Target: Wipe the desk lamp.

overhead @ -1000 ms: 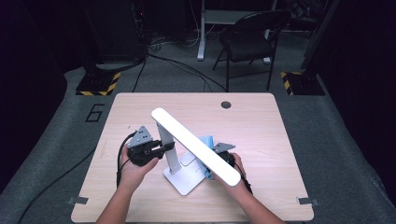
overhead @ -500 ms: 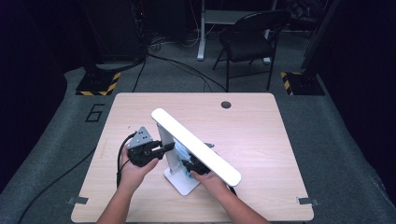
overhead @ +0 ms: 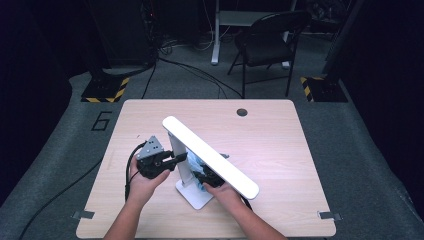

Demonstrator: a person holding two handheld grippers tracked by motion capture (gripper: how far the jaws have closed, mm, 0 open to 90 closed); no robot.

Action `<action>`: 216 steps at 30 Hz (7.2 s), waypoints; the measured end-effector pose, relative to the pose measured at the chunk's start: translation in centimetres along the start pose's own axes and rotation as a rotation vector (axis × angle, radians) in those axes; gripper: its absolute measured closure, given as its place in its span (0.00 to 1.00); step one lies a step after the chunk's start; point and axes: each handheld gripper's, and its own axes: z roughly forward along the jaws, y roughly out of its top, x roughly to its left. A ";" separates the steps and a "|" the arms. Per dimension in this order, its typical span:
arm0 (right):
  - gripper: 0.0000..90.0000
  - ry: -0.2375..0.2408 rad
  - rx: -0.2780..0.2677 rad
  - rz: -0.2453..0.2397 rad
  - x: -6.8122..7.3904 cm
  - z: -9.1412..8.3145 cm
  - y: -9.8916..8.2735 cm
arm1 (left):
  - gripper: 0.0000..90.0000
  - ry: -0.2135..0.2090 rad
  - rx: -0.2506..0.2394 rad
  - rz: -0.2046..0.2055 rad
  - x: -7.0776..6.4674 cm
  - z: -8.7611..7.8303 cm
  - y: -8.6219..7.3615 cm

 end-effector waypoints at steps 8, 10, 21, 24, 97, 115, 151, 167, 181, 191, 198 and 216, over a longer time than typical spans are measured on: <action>0.73 -0.039 0.001 -0.057 0.1 0.1 -0.1 | 0.84 0.006 -0.003 -0.002 -0.1 0.0 -0.1; 0.73 -0.036 -0.011 -0.047 -0.3 0.1 -0.2 | 0.84 0.007 -0.001 0.000 -0.1 0.0 -0.1; 0.74 -0.067 -0.006 -0.034 -3.3 -0.2 -0.1 | 0.84 0.003 -0.002 0.003 0.0 -0.1 -0.1; 0.74 -0.083 -0.007 -0.024 -3.9 -0.3 -0.1 | 0.84 0.004 -0.003 0.003 0.0 -0.1 -0.1; 0.78 -0.099 0.055 -0.020 -2.6 -0.1 0.8 | 0.84 0.001 -0.011 0.022 -0.2 0.1 -0.2; 0.77 -0.200 0.046 0.060 -7.9 -0.3 0.2 | 0.83 -0.015 -0.007 0.030 0.2 0.3 -0.1; 0.67 -0.120 0.026 0.134 -9.3 -0.8 -0.8 | 0.83 0.009 -0.004 0.040 0.9 1.6 -1.2; 0.73 -0.057 0.046 0.114 -8.9 -2.4 -1.9 | 0.83 0.060 -0.006 0.029 0.5 1.7 -1.3; 0.73 -0.044 0.089 0.039 -7.9 -5.6 -4.3 | 0.83 0.052 -0.011 0.030 0.6 1.7 -1.4; 0.71 -0.032 0.067 0.097 -8.4 -5.4 -4.5 | 0.83 0.015 -0.005 0.029 0.9 1.7 -1.3; 0.70 -0.014 0.065 0.158 -8.7 -5.1 -4.3 | 0.84 0.013 -0.002 0.026 0.8 1.7 -1.3; 0.70 -0.003 0.045 0.202 -9.6 -2.8 -2.3 | 0.84 0.004 -0.001 0.021 0.9 1.8 -1.3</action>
